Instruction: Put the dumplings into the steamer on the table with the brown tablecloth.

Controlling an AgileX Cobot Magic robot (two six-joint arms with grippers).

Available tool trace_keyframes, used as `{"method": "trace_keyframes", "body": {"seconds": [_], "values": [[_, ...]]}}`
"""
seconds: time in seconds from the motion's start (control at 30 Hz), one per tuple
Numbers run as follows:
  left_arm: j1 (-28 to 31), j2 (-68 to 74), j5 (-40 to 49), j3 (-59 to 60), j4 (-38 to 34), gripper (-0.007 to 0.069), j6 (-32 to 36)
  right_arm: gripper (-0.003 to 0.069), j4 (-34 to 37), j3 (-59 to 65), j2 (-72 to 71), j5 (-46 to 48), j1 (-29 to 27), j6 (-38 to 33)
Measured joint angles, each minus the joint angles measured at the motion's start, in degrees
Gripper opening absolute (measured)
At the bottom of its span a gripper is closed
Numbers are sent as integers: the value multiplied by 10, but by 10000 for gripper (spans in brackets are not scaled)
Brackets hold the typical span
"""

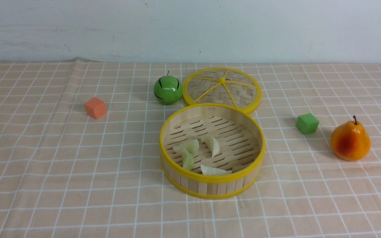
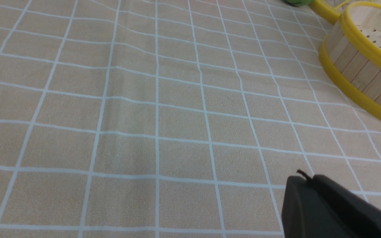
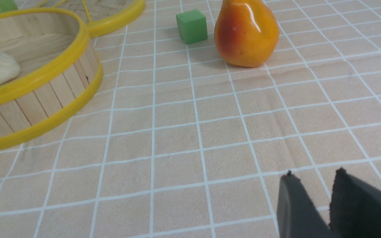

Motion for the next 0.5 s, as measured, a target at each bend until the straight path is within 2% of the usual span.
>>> {"method": "trace_keyframes", "body": {"seconds": [0.5], "values": [[0, 0, 0, 0, 0, 18, 0, 197, 0, 0, 0, 0, 0, 0]]}}
